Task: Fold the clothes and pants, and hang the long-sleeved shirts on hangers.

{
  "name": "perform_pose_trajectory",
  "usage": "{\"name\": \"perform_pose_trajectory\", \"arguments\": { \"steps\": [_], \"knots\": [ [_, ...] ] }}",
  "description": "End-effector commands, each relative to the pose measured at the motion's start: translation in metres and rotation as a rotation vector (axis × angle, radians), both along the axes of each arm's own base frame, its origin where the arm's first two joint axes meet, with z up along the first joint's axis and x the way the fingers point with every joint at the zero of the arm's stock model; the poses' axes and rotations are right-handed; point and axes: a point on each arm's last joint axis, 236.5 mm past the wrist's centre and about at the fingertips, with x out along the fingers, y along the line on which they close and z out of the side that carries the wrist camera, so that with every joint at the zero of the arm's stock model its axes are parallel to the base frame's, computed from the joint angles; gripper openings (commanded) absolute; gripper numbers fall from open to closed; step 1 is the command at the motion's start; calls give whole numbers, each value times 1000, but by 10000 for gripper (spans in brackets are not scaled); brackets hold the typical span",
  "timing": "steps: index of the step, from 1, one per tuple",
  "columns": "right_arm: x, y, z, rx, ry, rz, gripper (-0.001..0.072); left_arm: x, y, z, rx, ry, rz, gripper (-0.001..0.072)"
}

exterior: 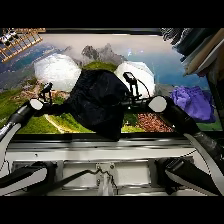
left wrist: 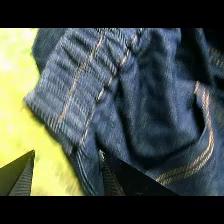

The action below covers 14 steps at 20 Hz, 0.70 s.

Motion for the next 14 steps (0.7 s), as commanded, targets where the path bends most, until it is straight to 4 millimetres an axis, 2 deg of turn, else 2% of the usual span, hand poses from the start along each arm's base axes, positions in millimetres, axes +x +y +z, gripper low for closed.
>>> {"name": "perform_pose_trajectory", "arguments": {
  "steps": [1,2,3,4,6,7,8,10,12,14],
  "knots": [
    [-7,0,19,34,-36,-32,396,22,-14,-3,-53,-42,29,445],
    [-10,-2,25,34,-38,-32,390,30,-18,1,-48,-65,19,294],
    [-16,-8,26,15,-29,-34,386,36,-23,8,-47,-88,-4,93],
    [-26,-19,21,-34,5,-41,386,40,-27,17,-49,-107,-31,46],
    [-53,-53,-8,-175,154,-101,386,41,-29,39,-51,-141,-65,45],
    [-73,-65,-26,-216,257,-135,386,39,-27,50,-43,-161,-78,45],
    [-101,-68,-43,-223,383,-172,386,36,-25,61,-44,-174,-70,44],
    [-150,-58,-68,-192,566,-223,391,31,-26,77,-77,-185,-5,44],
    [-168,-47,-87,-149,656,-320,464,16,-32,81,-99,-175,12,44],
    [-175,-31,-101,-94,709,-408,478,-9,-38,70,-115,-131,26,43]
  ]
}}
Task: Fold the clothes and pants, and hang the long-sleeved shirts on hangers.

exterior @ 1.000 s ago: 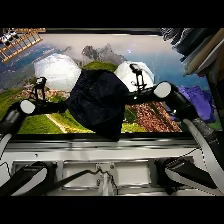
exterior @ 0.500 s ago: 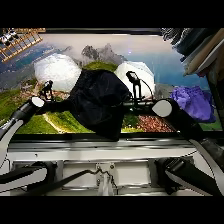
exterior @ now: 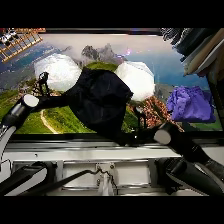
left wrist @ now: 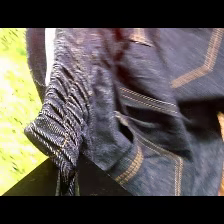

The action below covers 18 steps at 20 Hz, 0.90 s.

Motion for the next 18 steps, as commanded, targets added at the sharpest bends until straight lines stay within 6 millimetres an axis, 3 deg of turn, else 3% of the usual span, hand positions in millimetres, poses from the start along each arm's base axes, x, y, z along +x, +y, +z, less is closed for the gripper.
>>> {"name": "perform_pose_trajectory", "arguments": {
  "steps": [1,3,5,9,13,15,18],
  "knots": [
    [-29,15,-30,20,160,-220,510,-40,-6,-11,-40,77,58,43],
    [-38,14,-43,2,188,-286,515,-65,-1,-27,-43,132,105,43],
    [-27,1,-58,-54,173,-394,515,-78,1,-30,-48,133,115,43],
    [7,-31,-75,-128,88,-520,509,-88,-1,-20,-60,117,99,43],
    [37,-53,-77,-155,39,-601,508,-94,-4,-17,-79,140,104,44],
    [42,-58,-78,-160,33,-621,508,-95,-4,-18,-80,142,103,44],
    [34,-54,-80,-146,83,-638,509,-95,-4,-18,-80,142,103,44]
  ]
}}
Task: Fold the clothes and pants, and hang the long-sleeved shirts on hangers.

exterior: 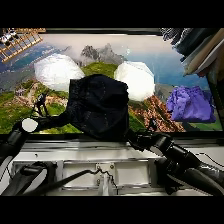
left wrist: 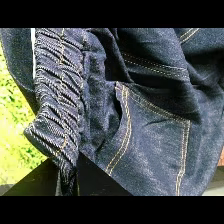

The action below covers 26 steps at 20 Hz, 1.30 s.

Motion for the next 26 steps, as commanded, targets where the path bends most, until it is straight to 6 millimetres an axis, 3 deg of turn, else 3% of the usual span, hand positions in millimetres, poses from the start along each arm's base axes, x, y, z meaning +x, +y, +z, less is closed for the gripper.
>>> {"name": "perform_pose_trajectory", "arguments": {
  "steps": [1,4,10,12,13,14,17,19,21,24,26],
  "knots": [
    [-6,5,-1,28,34,-26,510,-2,-1,0,-5,6,1,44],
    [-16,8,-4,11,33,27,510,-2,-1,0,-5,6,1,44],
    [-7,16,-15,23,32,-2,481,-3,-1,0,-4,12,-4,45],
    [2,21,-15,39,-1,-6,299,-4,-1,0,-4,13,-5,45],
    [5,21,-15,36,-19,1,105,-4,-1,-1,-1,10,-12,45],
    [6,20,-15,30,-26,7,31,-4,-1,0,6,2,-26,45],
    [17,20,-4,15,-109,72,30,-1,-1,3,23,-25,-58,45],
    [40,30,31,20,-266,175,29,12,-2,19,20,-73,-53,44],
    [82,31,93,35,-472,200,29,38,-5,57,11,-174,-45,44],
    [151,-1,221,23,-813,135,29,82,-11,158,6,-414,-68,43],
    [173,-34,319,-40,-1051,109,28,97,-16,231,-1,-558,-88,43]
  ]
}}
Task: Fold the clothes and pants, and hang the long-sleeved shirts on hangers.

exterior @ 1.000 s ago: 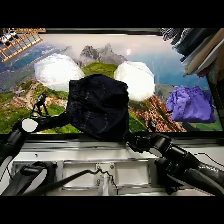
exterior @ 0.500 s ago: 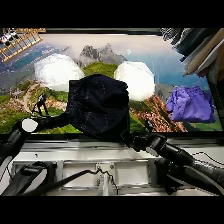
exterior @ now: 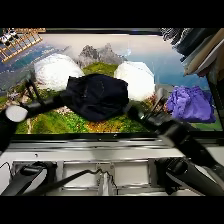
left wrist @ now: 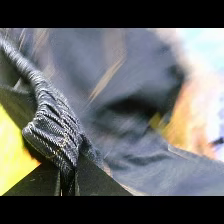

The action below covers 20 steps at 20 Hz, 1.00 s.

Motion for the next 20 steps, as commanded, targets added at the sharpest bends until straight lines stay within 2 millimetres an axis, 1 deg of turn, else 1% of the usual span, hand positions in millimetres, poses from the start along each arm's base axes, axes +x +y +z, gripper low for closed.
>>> {"name": "perform_pose_trajectory", "arguments": {
  "steps": [1,2,3,5,6,7,8,9,10,11,12,14,16,17,18,19,20],
  "knots": [
    [33,-58,162,-101,-427,-66,28,23,-6,121,-9,-251,-33,43],
    [31,-69,198,-121,-492,-79,28,23,-8,152,-16,-308,-42,43],
    [25,-76,232,-145,-553,-82,27,20,-12,179,-23,-357,-58,43],
    [5,-84,281,-163,-630,-73,27,5,-27,228,-50,-442,-110,42],
    [-6,-86,299,-156,-647,-61,28,-7,-38,251,-63,-485,-147,42],
    [-17,-86,312,-145,-656,-50,28,-21,-50,272,-80,-529,-187,42],
    [-28,-86,321,-142,-658,-28,28,-36,-60,290,-96,-568,-223,42],
    [-38,-86,326,-141,-644,-8,28,-53,-69,304,-113,-603,-261,42],
    [-48,-86,328,-138,-621,10,28,-69,-74,313,-126,-628,-291,42],
    [-59,-86,328,-138,-592,33,28,-85,-78,319,-129,-644,-322,42],
    [-71,-87,329,-144,-567,53,28,-99,-78,318,-118,-640,-343,41],
    [-96,-87,333,-142,-532,101,28,-121,-68,307,-89,-575,-347,41],
    [-123,-80,341,-114,-525,174,28,-142,-58,294,-61,-512,-355,41],
    [-132,-74,344,-92,-522,207,28,-151,-56,290,-58,-489,-366,41],
    [-140,-67,344,-69,-514,244,28,-160,-56,286,-60,-463,-380,42],
    [-142,-62,339,-68,-493,271,28,-169,-56,283,-60,-446,-402,42],
    [-141,-60,326,-103,-450,294,29,-176,-56,276,-50,-415,-422,42]
  ]
}}
